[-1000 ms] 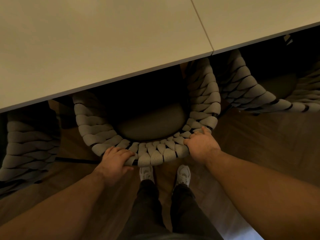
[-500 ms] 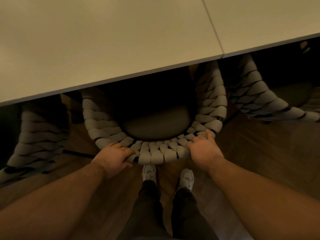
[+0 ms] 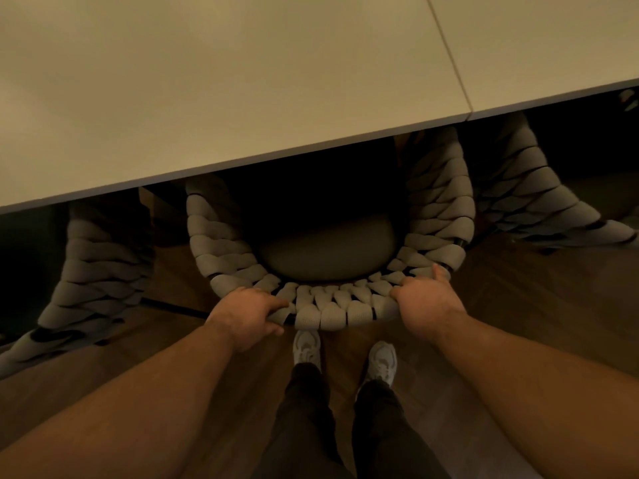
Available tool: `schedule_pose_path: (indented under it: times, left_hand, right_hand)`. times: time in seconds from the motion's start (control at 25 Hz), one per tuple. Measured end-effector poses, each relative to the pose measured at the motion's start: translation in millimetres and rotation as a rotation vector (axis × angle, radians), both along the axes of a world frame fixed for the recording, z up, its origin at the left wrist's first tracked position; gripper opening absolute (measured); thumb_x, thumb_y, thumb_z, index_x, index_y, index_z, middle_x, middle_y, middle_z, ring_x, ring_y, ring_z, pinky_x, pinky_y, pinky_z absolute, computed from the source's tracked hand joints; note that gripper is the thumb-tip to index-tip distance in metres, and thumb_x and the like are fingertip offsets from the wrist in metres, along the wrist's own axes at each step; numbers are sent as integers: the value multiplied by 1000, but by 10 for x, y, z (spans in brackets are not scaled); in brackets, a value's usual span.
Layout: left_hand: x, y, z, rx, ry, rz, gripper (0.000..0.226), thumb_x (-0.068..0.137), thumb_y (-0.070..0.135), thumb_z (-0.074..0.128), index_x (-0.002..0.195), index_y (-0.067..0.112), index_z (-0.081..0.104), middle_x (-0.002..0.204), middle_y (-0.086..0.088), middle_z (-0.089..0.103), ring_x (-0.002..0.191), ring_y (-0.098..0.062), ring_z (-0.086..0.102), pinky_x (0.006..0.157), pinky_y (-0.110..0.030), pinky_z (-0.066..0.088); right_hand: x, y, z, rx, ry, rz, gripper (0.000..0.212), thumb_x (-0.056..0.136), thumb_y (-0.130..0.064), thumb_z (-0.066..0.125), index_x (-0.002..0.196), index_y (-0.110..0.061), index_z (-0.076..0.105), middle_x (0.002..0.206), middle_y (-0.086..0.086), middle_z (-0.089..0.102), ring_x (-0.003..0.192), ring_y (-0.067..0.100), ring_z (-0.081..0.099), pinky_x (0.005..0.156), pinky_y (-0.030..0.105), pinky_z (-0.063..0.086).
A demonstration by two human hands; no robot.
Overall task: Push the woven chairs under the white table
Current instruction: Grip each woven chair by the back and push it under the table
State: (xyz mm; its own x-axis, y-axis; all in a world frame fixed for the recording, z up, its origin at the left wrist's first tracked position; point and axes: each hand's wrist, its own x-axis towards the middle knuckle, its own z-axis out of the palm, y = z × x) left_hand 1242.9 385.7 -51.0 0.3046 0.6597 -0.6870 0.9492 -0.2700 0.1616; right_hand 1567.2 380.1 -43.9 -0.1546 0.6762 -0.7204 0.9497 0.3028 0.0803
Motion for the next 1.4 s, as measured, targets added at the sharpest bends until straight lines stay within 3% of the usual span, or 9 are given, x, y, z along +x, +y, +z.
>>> schedule_pose_path:
  times: [0.2, 0.4, 0.52, 0.64, 0.72, 0.92, 1.16, 1.28, 1.4]
  left_hand:
    - [66, -11, -10, -4, 22, 34, 63, 94, 50, 67, 151, 44, 42, 154, 10, 48, 145, -19, 36, 127, -47, 18]
    - [196, -79, 72, 1, 98, 101, 63, 95, 41, 68, 153, 41, 43, 156, 4, 45, 147, -23, 34, 127, -46, 14]
    - [291, -208, 112, 44, 137, 89, 53, 99, 43, 61, 150, 34, 47, 149, 3, 51, 141, -21, 40, 126, -46, 22]
    - [426, -360, 189, 46, 83, 190, 50, 98, 43, 63, 145, 32, 52, 142, 4, 57, 131, -17, 50, 116, -39, 39]
    - [523, -414, 263, 26, 35, 249, 49, 96, 39, 66, 143, 33, 54, 138, 6, 60, 125, -15, 56, 109, -36, 47]
    - [630, -398, 473, -4, 43, 153, 43, 98, 42, 62, 139, 35, 56, 130, 5, 62, 113, -13, 61, 100, -32, 51]
    - [538, -249, 658, -50, -36, 97, 40, 94, 46, 65, 133, 38, 63, 128, 9, 65, 112, -11, 62, 97, -33, 53]
    - [576, -170, 803, -72, -104, 55, 38, 93, 44, 66, 130, 36, 66, 118, 12, 67, 103, -8, 64, 89, -28, 53]
    - [785, -86, 994, -24, -133, -22, 38, 91, 40, 66, 128, 35, 67, 113, 15, 68, 102, -4, 63, 91, -26, 54]
  right_hand:
    - [-20, -9, 3, 18, -13, -3, 35, 101, -20, 52, 135, -25, 59, 135, 6, 58, 130, 30, 51, 123, 68, 5]
    - [60, -252, 16, 72, 105, -14, 51, 103, -19, 47, 154, -22, 42, 155, 8, 42, 146, 31, 37, 126, 60, -1]
    - [128, -343, 146, 62, 189, -57, 60, 103, -17, 48, 160, -23, 32, 167, 8, 27, 155, 30, 21, 127, 54, 1]
    - [211, -464, 323, 45, 261, -132, 65, 104, -15, 49, 163, -25, 24, 173, 5, 14, 159, 28, 10, 128, 51, 8]
    - [265, -567, 438, 55, 278, -149, 66, 104, -17, 50, 164, -24, 24, 173, 4, 14, 158, 27, 13, 128, 51, 10]
    - [407, -749, 602, 66, 296, -311, 63, 102, -19, 53, 161, -27, 31, 168, 1, 30, 154, 24, 26, 127, 51, 15]
    - [286, -764, 864, 219, 368, -647, 46, 101, -25, 57, 147, -27, 50, 147, 0, 53, 133, 23, 52, 110, 40, 46]
    - [283, -922, 1011, 285, 375, -818, 43, 103, -29, 58, 145, -29, 53, 142, -2, 57, 127, 20, 57, 103, 37, 51]
    - [414, -1166, 1194, 356, 330, -909, 49, 104, -32, 57, 152, -28, 48, 152, -2, 51, 137, 21, 51, 109, 37, 48]
